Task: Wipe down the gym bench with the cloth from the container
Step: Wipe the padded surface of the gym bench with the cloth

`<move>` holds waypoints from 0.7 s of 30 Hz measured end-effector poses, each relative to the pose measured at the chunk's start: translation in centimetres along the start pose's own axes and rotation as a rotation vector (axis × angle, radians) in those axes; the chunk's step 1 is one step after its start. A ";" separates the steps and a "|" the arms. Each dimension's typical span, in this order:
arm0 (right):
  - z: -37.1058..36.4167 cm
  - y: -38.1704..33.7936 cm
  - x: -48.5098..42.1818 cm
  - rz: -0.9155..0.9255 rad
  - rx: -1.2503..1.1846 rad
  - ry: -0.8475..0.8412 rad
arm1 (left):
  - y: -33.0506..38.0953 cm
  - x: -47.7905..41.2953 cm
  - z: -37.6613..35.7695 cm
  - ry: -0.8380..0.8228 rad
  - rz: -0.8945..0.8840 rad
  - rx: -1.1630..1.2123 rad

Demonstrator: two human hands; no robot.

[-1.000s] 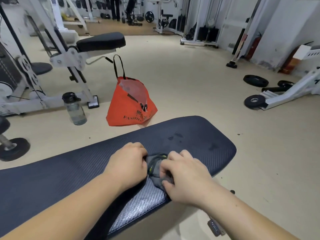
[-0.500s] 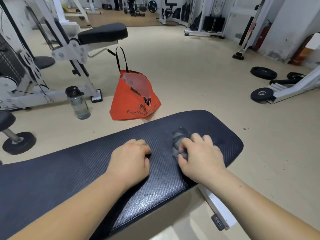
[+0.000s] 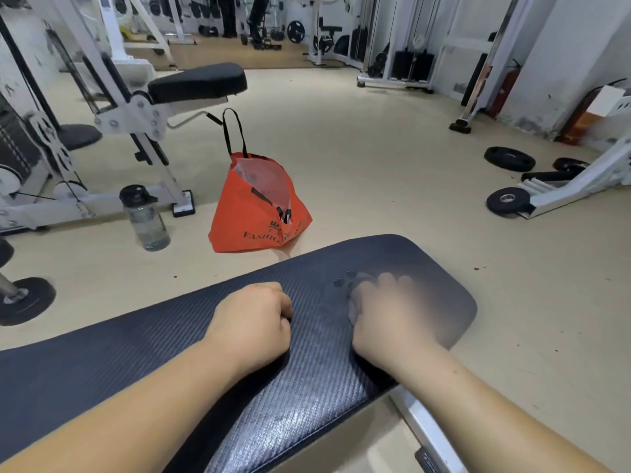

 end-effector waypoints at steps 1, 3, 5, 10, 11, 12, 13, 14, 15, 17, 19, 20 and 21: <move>-0.5 -0.4 -0.1 0.070 -0.003 0.019 | 0.3 -0.2 -0.1 0.005 0.003 -0.002; -0.8 -1.0 -0.4 0.293 -0.135 0.003 | 0.5 -0.5 -0.4 0.012 -0.004 -0.036; -0.8 -0.9 -1.4 0.403 -0.285 -0.040 | 0.5 -0.6 -0.5 0.012 0.000 -0.042; 0.2 1.3 -4.2 0.260 -0.493 -0.057 | 1.5 -0.7 0.1 0.098 -0.089 0.053; 1.0 2.1 -4.4 0.253 -0.733 -0.184 | 2.4 -0.9 0.4 0.110 -0.181 0.092; 2.0 3.1 -4.4 0.227 -0.984 -0.297 | 3.3 -1.2 0.7 0.075 -0.280 0.120; 2.9 4.3 -4.5 0.177 -1.174 -0.335 | 4.3 -1.6 0.8 0.013 -0.356 0.117; 3.3 6.0 -4.8 0.116 -1.258 -0.240 | 5.2 -2.1 0.7 -0.041 -0.405 0.059; 3.5 7.8 -5.2 0.033 -1.263 -0.057 | 6.0 -2.8 0.4 -0.068 -0.427 -0.039; 2.3 11.9 -6.3 -0.221 -1.022 0.385 | 6.5 -4.2 -0.5 -0.023 -0.470 -0.210; 0.7 14.2 -6.3 -0.410 -0.769 0.580 | 6.0 -6.0 -1.1 0.007 -0.515 -0.238; -0.3 15.0 -6.4 -0.454 -0.774 0.572 | 5.5 -7.3 -1.5 0.020 -0.510 -0.253; -1.1 15.3 -6.6 -0.495 -0.841 0.534 | 4.9 -8.7 -1.6 0.026 -0.471 -0.266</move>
Point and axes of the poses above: each hand's wrist, its own x-axis away from the middle knuckle, its own z-axis out of the back of the hand, y = z × x, the point moved 1 cm from there along -x, towards the middle knuckle, and after that the axes turned 11 degrees about -x, right-handed, at the moved point
